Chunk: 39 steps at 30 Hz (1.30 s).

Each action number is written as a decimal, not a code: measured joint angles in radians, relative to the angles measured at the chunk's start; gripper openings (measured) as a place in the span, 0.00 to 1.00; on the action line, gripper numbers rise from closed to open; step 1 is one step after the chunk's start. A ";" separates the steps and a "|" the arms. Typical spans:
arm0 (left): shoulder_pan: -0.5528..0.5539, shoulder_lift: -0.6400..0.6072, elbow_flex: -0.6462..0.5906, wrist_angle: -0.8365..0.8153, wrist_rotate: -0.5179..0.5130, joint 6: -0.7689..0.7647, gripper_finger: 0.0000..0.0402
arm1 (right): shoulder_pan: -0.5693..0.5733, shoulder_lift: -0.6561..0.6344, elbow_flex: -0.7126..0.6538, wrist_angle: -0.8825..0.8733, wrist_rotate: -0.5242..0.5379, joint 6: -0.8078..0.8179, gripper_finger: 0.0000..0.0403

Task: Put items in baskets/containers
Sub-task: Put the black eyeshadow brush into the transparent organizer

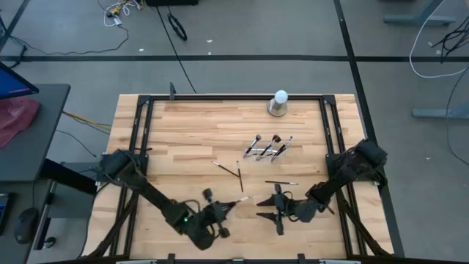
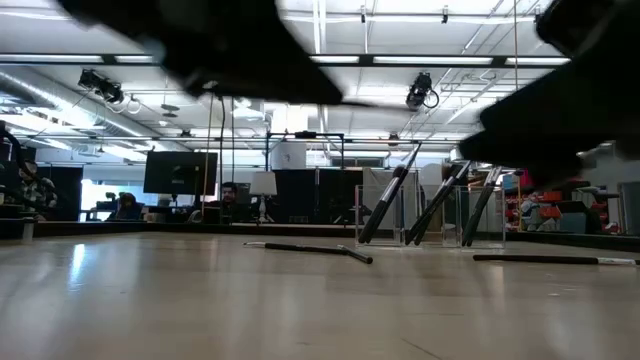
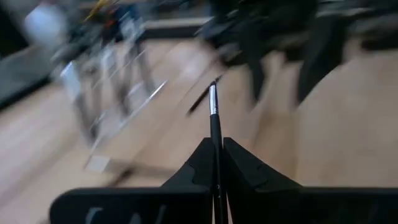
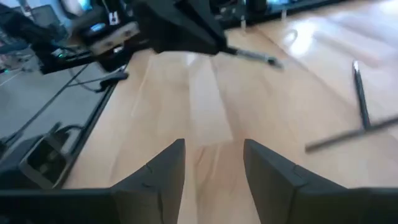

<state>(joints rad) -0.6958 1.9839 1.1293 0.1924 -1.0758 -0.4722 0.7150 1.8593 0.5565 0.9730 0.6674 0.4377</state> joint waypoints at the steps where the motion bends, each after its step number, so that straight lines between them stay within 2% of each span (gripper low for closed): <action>1: 0.011 0.000 0.000 0.078 0.033 0.095 0.05 | -0.014 0.025 0.017 0.026 0.002 -0.026 0.41; 4: 0.034 -0.001 0.000 0.301 0.137 0.341 0.05 | -0.043 0.087 0.057 0.124 0.011 -0.137 0.41; 7: 0.053 -0.003 0.001 0.369 0.229 0.441 0.05 | -0.043 0.108 0.072 0.263 0.009 -0.261 0.41; 10: 0.055 -0.002 0.000 0.410 0.237 0.510 0.05 | -0.014 0.109 0.072 0.359 0.011 -0.391 0.41; 13: 0.054 -0.002 0.000 0.424 0.237 0.540 0.05 | 0.027 0.108 0.072 0.429 0.027 -0.501 0.41; 16: 0.052 -0.002 0.001 0.438 0.237 0.559 0.05 | 0.059 0.107 0.072 0.447 0.120 -0.554 0.41; 18: 0.052 -0.002 0.001 0.445 0.238 0.563 0.05 | 0.071 0.107 0.072 0.450 0.141 -0.571 0.41; 25: 0.054 -0.002 0.002 0.451 0.252 0.562 0.05 | 0.077 0.107 0.071 0.486 0.145 -0.575 0.38; 32: 0.057 -0.002 0.002 0.455 0.269 0.544 0.06 | 0.077 0.107 0.071 0.494 0.120 -0.573 0.25; 39: 0.066 -0.002 0.002 0.455 0.278 0.530 0.10 | 0.081 0.107 0.071 0.503 0.097 -0.569 0.05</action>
<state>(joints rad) -0.6294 1.9816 1.1316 0.6479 -0.7982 0.0575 0.7957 1.9659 0.6273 1.4757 0.7647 -0.1309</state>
